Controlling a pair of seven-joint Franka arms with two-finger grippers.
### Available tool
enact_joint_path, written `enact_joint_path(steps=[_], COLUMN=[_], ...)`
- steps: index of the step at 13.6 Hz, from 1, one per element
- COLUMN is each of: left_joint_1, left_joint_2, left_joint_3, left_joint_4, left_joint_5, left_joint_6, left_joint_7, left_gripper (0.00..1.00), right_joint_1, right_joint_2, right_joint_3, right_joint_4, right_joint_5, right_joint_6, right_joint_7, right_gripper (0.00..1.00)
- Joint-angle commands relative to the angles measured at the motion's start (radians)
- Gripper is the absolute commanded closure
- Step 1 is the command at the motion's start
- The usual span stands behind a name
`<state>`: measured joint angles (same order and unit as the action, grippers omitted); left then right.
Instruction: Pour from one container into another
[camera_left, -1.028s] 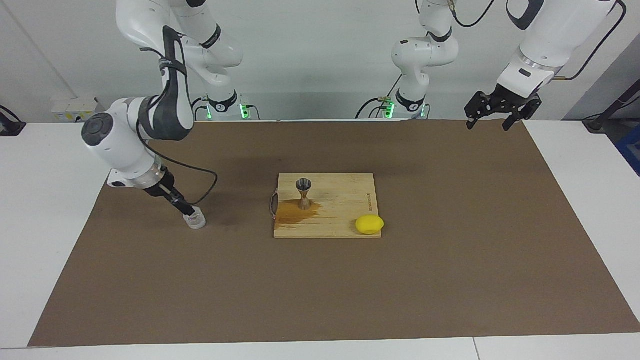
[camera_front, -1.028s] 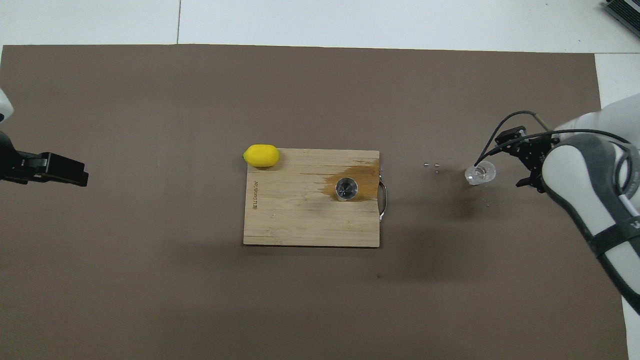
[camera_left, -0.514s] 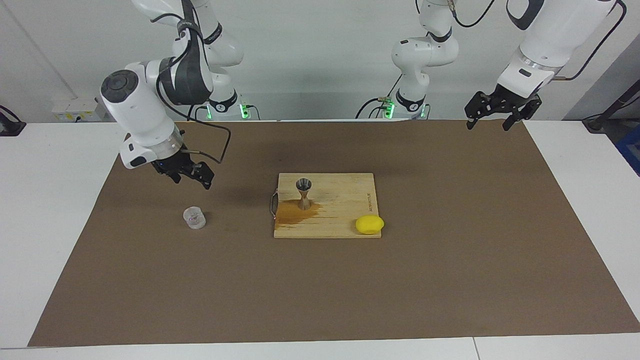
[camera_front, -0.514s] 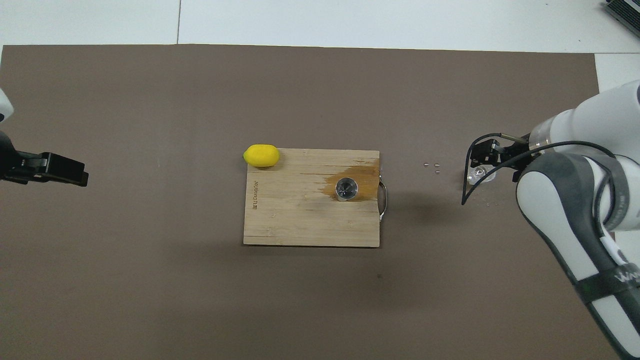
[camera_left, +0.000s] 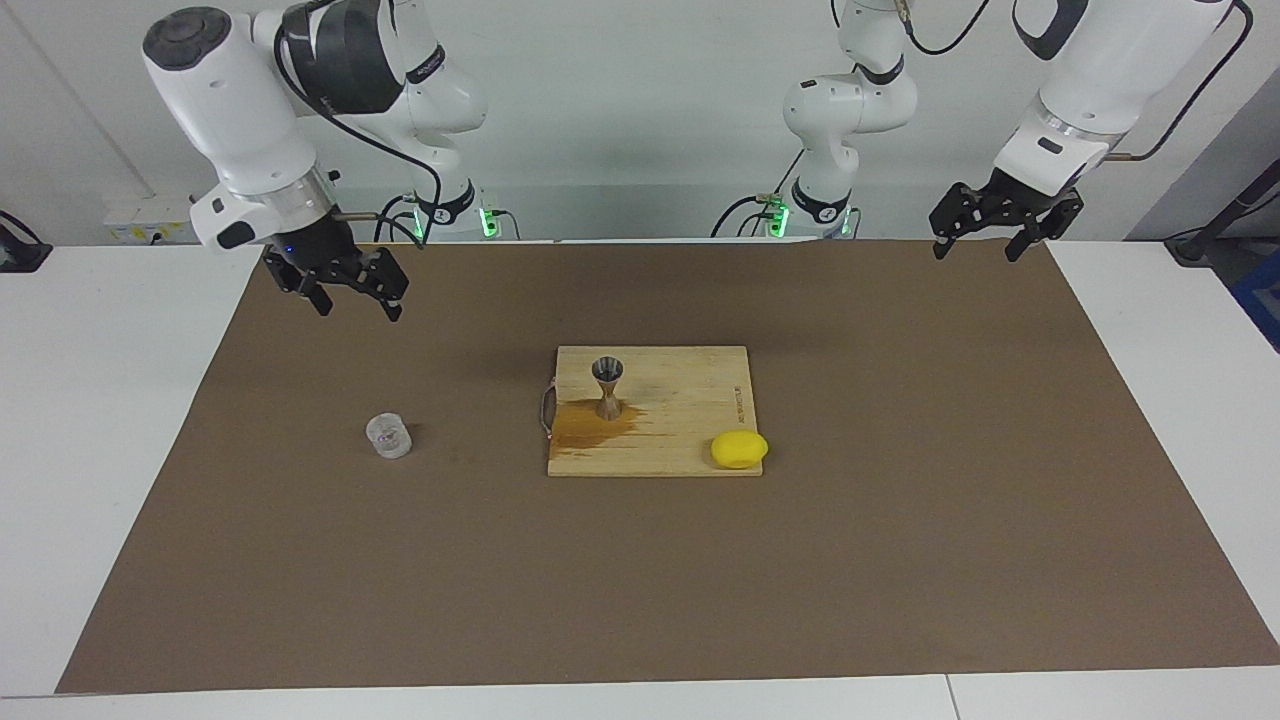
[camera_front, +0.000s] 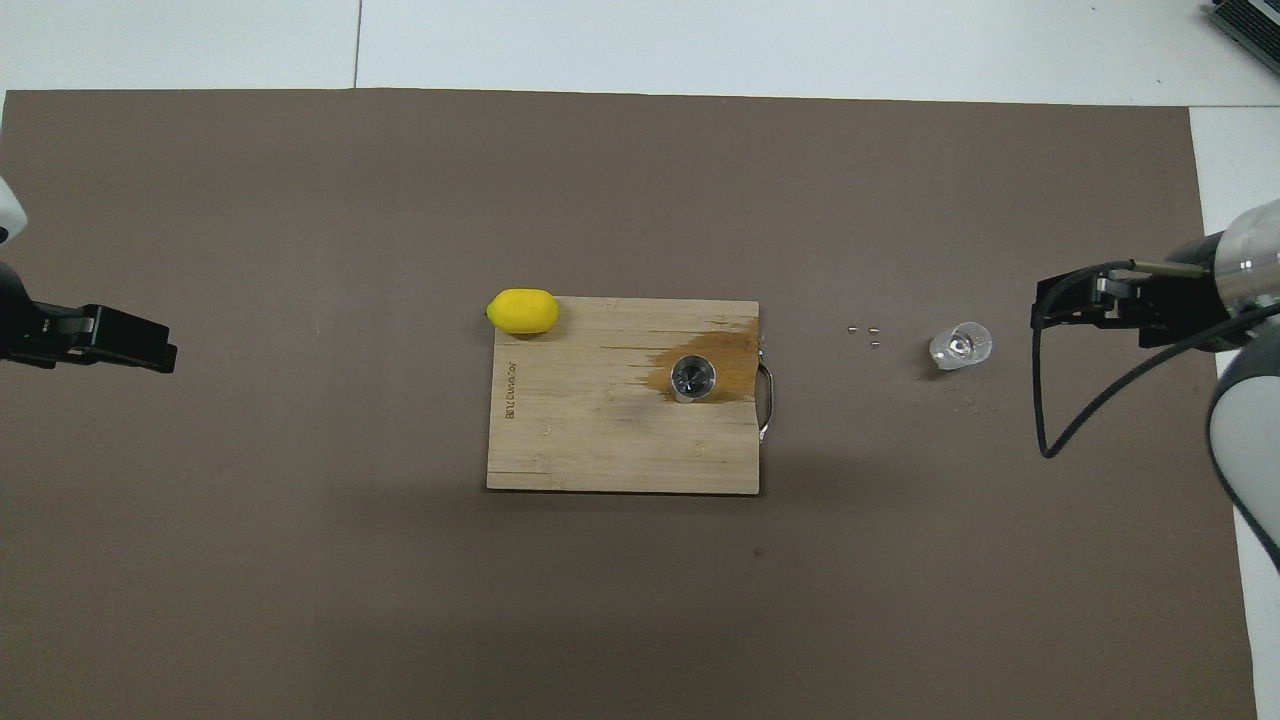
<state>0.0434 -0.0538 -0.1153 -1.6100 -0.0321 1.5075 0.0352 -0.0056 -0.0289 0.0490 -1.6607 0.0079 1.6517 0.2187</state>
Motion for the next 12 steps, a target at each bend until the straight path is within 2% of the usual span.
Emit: enact_joint_path(steps=[1,12], left_joint_1=[0.013,0.013], left_joint_2=[-0.014,-0.014], left_joint_3=[-0.014,-0.014], left_joint_4=[-0.007,-0.007], left_joint_5=[0.014,0.014], left_joint_6=[-0.010,-0.012], left_joint_7=[-0.011,-0.011], left_gripper=[0.00,0.00], right_joint_1=[0.001,0.019], right_joint_2=[0.049,0.043], right_joint_3=[0.003,0.005], right_joint_4=[0.114,0.093], right_joint_5=[-0.031,-0.034], right_joint_6=[-0.102,-0.128], right_joint_7=[-0.025,-0.047], right_gripper=[0.00,0.00])
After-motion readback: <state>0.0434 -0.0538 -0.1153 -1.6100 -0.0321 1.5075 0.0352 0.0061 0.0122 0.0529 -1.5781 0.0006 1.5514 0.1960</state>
